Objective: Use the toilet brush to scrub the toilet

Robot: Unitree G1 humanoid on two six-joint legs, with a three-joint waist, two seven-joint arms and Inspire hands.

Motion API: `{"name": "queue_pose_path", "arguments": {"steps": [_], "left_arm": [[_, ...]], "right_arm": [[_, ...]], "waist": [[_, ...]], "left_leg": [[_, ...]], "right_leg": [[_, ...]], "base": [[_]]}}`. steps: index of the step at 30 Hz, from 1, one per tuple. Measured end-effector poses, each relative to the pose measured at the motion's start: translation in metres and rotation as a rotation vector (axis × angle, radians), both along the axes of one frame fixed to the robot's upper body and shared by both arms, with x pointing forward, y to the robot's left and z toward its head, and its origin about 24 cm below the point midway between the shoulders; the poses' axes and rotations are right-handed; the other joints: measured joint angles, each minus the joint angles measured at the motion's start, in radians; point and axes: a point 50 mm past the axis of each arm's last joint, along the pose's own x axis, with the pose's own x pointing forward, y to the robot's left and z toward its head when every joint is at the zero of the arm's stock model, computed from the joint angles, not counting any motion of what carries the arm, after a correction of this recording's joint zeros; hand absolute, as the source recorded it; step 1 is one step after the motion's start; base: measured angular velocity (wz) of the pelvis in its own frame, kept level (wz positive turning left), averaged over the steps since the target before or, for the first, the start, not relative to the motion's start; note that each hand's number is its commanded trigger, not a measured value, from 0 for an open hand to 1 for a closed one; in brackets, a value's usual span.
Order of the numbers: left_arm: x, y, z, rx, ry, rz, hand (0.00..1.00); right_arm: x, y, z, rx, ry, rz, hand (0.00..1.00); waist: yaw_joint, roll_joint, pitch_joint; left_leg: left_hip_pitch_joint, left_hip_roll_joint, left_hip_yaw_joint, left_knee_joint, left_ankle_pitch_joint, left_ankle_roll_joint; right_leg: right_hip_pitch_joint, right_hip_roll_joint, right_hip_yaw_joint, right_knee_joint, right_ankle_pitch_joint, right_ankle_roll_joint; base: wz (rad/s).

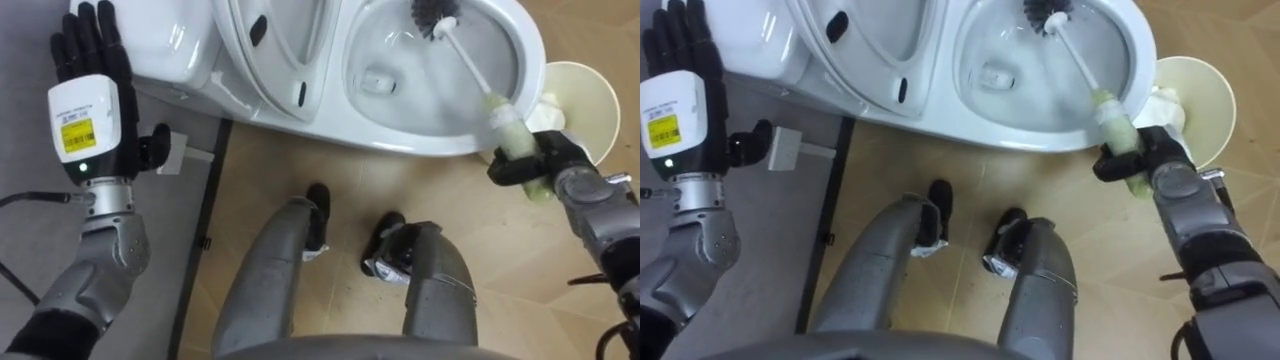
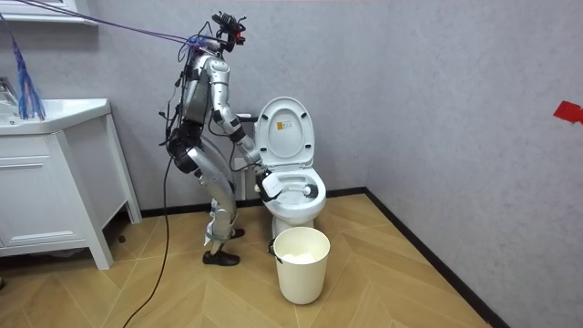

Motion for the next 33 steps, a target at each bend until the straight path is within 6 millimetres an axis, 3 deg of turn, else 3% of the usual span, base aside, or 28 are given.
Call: {"name": "queue_pose_path", "arguments": {"steps": [5,12,16,19,21,28,33], "left_arm": [[0.004,-0.001,0.0,0.02,0.029,-0.008,0.0],[0.02,-0.013,0.0,0.021,0.07,-0.063,0.0],[0.02,-0.014,-0.001,0.008,0.09,-0.074,0.0],[0.016,-0.016,-0.003,-0.024,0.092,-0.073,0.0],[0.015,-0.016,-0.001,-0.071,0.083,-0.072,0.0],[0.002,-0.008,-0.013,-0.119,0.15,-0.035,0.0],[-0.005,0.001,-0.024,-0.147,0.221,-0.017,0.0]], "right_arm": [[0.003,-0.002,0.006,-0.233,0.012,0.125,1.0],[0.012,0.013,0.008,-0.669,0.123,0.481,1.0],[0.015,0.013,0.012,-0.775,0.16,0.536,1.0],[0.011,0.022,0.014,-0.814,0.145,0.583,1.0],[0.007,0.032,0.016,-0.823,0.134,0.614,1.0],[-0.008,0.047,0.008,-0.799,0.2,0.684,1.0],[-0.023,0.052,-0.009,-0.734,0.289,0.714,1.0]], "waist": [[0.009,0.009,-0.0056],[0.085,0.05,-0.0059],[0.095,0.059,-0.0077],[0.096,0.06,-0.0082],[0.088,0.067,-0.0129],[0.067,0.055,-0.0171],[0.046,0.011,-0.0182]], "left_leg": [[0.001,0.001,-0.001,0.005,0.003,0.005],[0.001,0.017,-0.006,0.02,-0.003,0.0],[0.001,0.022,-0.007,0.018,-0.004,-0.001],[0.001,0.032,-0.012,0.019,-0.007,-0.006],[0.006,0.039,-0.03,0.013,-0.009,-0.012],[0.11,0.052,-0.028,-0.042,-0.014,-0.025],[0.225,0.049,-0.027,-0.099,-0.014,-0.036]], "right_leg": [[0.005,0.0,-0.004,-0.001,0.006,0.001],[0.014,0.016,-0.011,-0.007,0.009,0.001],[0.015,0.023,-0.011,-0.015,0.013,-0.005],[0.025,0.037,-0.018,-0.033,0.015,-0.009],[0.05,0.056,-0.039,-0.069,0.024,-0.013],[0.159,0.084,-0.04,-0.147,0.034,-0.011],[0.272,0.088,-0.048,-0.199,0.027,-0.008]], "base": [[-0.01],[-0.05],[-0.02],[-0.04],[0.04],[-0.01],[0.06]]}}
